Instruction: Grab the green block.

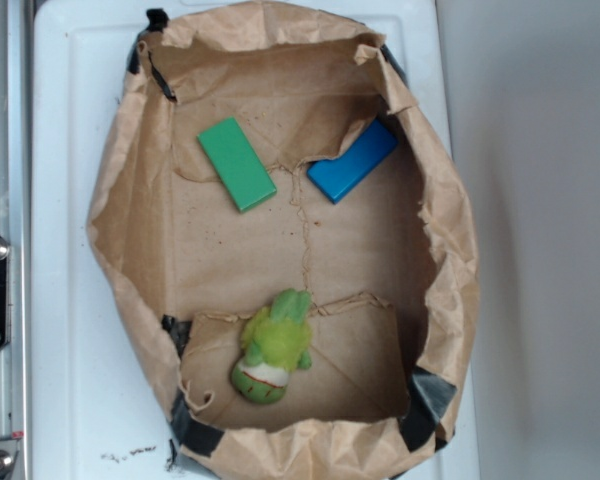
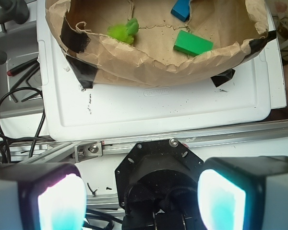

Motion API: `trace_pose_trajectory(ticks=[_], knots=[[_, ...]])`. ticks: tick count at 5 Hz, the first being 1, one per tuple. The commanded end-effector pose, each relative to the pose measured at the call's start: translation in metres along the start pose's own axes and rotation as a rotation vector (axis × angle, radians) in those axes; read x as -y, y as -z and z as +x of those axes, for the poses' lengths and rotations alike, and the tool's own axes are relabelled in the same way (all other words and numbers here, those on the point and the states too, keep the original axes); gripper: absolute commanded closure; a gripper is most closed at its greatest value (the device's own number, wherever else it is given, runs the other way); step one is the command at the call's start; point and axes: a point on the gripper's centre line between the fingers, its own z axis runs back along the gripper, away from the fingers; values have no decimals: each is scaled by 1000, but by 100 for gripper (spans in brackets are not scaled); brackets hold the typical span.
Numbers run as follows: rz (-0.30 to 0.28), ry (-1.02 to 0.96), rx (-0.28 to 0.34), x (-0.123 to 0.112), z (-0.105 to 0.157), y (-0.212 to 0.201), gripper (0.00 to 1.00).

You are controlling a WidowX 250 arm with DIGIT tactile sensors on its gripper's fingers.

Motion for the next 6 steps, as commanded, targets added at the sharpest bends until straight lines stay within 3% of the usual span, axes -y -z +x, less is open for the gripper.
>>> trace_pose_trajectory(ticks=[1,2,4,5,6], knots=[[0,0,0,0,0,0,0],[24,-87,13,-1,31,17,0],[95,-163,17,-10,61,58,0],[150,-232,10,-17,89,88,0],[146,-335,5,-24,124,110,0]])
